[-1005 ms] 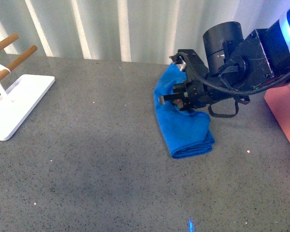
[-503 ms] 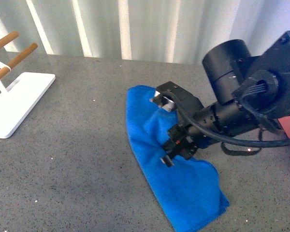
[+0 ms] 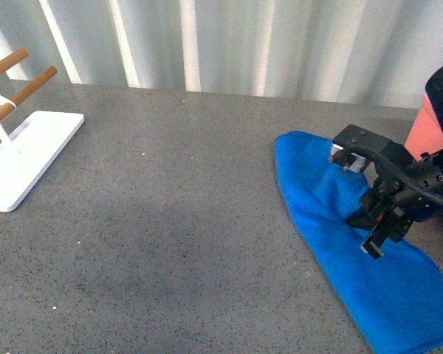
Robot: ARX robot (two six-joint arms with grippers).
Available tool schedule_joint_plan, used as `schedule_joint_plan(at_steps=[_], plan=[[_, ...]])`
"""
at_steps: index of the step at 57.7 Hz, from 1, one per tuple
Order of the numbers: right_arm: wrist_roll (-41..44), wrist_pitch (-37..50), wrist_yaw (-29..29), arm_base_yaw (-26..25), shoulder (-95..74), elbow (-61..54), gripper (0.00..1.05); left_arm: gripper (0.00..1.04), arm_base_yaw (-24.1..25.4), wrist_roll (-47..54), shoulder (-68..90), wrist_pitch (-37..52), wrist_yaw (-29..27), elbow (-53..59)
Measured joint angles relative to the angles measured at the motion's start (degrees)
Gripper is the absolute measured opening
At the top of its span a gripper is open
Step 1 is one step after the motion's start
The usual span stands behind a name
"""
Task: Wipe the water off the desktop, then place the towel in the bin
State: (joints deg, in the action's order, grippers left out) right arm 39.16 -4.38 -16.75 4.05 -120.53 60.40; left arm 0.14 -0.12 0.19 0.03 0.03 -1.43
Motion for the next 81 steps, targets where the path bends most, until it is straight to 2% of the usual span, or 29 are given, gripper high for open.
schedule_joint_plan(at_steps=[17, 23, 33, 41, 52, 60, 74, 81], plan=[[-3.58, -3.28, 0.33, -2.14, 7.41, 9.99, 0.03, 0.98, 0.0, 0.0, 0.0, 0.0, 0.0, 0.0], [-7.37, -4.28, -1.68, -3.56, 11.45, 13.94, 0.03, 0.98, 0.0, 0.0, 0.0, 0.0, 0.0, 0.0], [-11.39, -5.81, -5.2, -8.48, 18.58, 18.27, 0.03, 0.98, 0.0, 0.0, 0.0, 0.0, 0.0, 0.0], [-12.0, -6.99, -7.58, -14.27, 22.69, 19.5, 0.03, 0.98, 0.0, 0.0, 0.0, 0.0, 0.0, 0.0], [-8.5, -8.24, -9.2, -23.91, 23.41, 16.02, 0.03, 0.98, 0.0, 0.0, 0.0, 0.0, 0.0, 0.0], [-6.05, -7.74, -9.27, -27.8, 22.18, 11.72, 0.03, 0.98, 0.0, 0.0, 0.0, 0.0, 0.0, 0.0], [-0.33, -6.64, -6.4, -29.14, 15.78, 6.69, 0.03, 0.98, 0.0, 0.0, 0.0, 0.0, 0.0, 0.0], [2.08, -4.42, -1.14, -29.57, 10.71, 5.84, 0.03, 0.98, 0.0, 0.0, 0.0, 0.0, 0.0, 0.0]])
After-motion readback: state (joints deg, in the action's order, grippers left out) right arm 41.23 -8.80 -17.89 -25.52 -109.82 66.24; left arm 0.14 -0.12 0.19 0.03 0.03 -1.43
